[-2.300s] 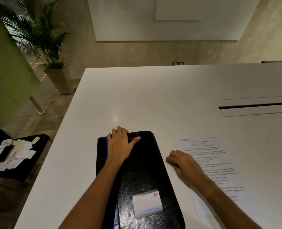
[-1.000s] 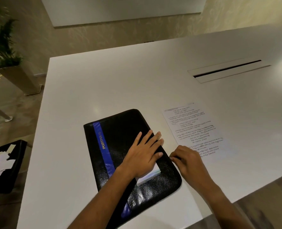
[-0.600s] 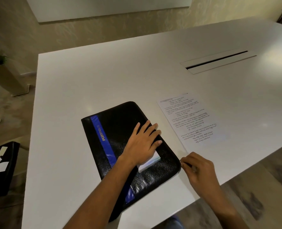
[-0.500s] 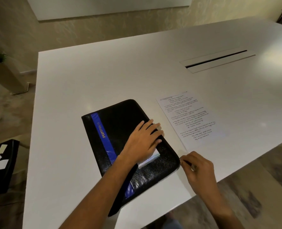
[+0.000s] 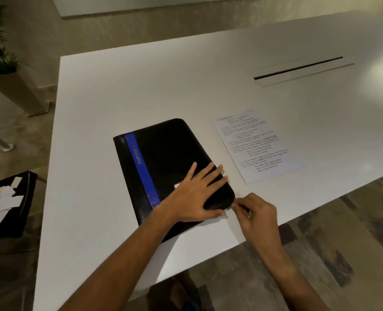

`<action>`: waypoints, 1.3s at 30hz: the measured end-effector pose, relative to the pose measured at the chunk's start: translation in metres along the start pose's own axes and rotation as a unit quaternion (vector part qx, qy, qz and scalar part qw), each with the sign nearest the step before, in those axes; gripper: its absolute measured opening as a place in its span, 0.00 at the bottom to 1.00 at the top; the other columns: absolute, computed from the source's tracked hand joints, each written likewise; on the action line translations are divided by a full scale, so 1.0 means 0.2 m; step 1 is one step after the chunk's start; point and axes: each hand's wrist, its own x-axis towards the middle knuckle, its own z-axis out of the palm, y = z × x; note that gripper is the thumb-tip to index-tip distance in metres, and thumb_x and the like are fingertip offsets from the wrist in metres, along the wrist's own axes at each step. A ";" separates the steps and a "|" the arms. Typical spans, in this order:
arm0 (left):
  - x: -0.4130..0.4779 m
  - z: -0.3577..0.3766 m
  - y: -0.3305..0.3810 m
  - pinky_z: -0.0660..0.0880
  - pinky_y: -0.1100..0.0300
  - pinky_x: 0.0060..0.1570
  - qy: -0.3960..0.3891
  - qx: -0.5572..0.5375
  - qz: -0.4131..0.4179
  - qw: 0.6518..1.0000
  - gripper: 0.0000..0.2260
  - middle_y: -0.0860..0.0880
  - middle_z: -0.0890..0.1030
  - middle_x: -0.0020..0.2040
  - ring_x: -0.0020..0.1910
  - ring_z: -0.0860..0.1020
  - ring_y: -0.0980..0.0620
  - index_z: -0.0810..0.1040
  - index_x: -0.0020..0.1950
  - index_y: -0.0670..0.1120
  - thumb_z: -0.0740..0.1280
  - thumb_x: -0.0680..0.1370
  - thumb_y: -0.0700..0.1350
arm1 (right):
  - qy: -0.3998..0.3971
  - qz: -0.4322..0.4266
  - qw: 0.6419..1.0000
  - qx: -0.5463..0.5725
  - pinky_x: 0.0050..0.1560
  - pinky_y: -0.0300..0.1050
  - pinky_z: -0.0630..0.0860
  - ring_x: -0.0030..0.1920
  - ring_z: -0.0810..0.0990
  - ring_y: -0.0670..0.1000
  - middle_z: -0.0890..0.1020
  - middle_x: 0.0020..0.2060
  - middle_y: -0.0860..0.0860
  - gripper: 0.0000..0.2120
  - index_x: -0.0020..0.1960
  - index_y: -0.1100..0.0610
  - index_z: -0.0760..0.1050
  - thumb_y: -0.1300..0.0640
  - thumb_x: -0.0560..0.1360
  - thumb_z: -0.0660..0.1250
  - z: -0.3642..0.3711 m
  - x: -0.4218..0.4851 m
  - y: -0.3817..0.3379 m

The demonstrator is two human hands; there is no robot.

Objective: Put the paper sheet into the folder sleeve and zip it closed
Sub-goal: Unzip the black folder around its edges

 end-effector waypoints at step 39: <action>-0.04 -0.50 0.08 0.86 0.41 0.56 0.095 0.018 0.035 0.995 0.33 0.40 0.72 0.83 0.83 0.70 0.36 0.66 0.87 0.48 0.53 0.83 0.61 | -0.131 -0.039 0.982 0.134 0.46 0.22 0.70 0.40 0.79 0.36 0.88 0.39 0.48 0.04 0.44 0.56 0.88 0.58 0.73 0.82 0.52 -0.53 -0.68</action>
